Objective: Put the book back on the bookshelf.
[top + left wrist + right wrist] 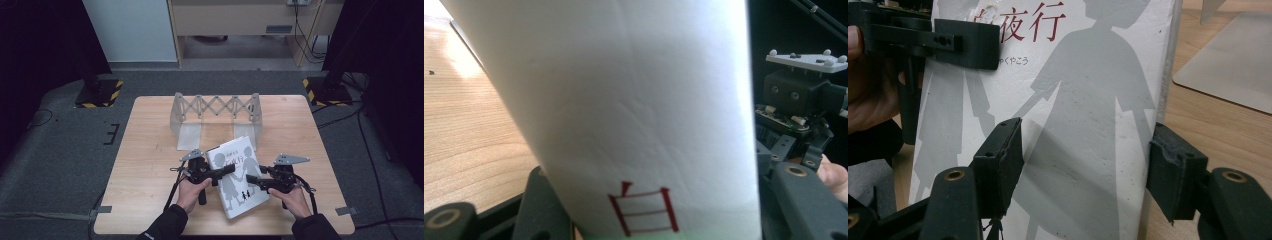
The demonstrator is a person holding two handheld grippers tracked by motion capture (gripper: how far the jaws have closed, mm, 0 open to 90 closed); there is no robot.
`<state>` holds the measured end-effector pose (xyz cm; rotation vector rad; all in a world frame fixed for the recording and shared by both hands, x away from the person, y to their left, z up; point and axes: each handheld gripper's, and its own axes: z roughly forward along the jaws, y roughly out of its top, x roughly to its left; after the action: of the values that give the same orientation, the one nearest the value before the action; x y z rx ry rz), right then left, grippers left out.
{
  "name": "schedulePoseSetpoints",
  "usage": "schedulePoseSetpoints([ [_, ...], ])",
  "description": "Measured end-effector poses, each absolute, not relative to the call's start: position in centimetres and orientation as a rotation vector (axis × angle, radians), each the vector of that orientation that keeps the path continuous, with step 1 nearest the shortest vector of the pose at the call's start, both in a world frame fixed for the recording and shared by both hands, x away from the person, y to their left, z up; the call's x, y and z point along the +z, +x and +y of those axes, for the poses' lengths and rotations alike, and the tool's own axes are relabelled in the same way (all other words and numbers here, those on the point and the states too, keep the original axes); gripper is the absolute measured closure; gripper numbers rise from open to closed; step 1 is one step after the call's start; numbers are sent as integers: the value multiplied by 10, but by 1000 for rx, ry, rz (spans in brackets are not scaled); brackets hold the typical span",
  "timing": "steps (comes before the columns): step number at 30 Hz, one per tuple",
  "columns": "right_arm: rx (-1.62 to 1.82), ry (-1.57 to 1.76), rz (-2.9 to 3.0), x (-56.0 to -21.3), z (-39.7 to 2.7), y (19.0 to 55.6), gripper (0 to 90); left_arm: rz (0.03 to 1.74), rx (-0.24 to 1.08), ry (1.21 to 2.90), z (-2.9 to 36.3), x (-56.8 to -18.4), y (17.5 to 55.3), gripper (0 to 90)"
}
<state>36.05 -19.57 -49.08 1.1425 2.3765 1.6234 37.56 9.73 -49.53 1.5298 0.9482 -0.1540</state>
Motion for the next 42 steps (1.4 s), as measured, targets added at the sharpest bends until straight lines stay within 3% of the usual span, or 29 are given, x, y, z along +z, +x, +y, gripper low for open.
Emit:
schedulePoseSetpoints([
  [6, 1645, 1081, 2333, -487, -190, 361, 393, 933, -123, 1508, 104, -480, 374, 494],
  [10, 1639, 1067, 2331, -485, -189, 360, 393, 929, -78, 1478, 99, -480, 371, 480],
  [15, 1658, 1060, 2340, -484, -191, 359, 392, 883, -101, 1447, 90, -482, 372, 438],
  [20, 1651, 1055, 2344, -485, -190, 359, 404, 919, -127, 1471, 98, -483, 375, 477],
  [25, 1523, 1097, 2397, -493, -193, 359, 303, 934, -80, 1489, 103, -475, 376, 495],
  [42, 1118, 1198, 2368, -511, -214, 367, 200, 940, 61, 1557, 132, -438, 367, 510],
])
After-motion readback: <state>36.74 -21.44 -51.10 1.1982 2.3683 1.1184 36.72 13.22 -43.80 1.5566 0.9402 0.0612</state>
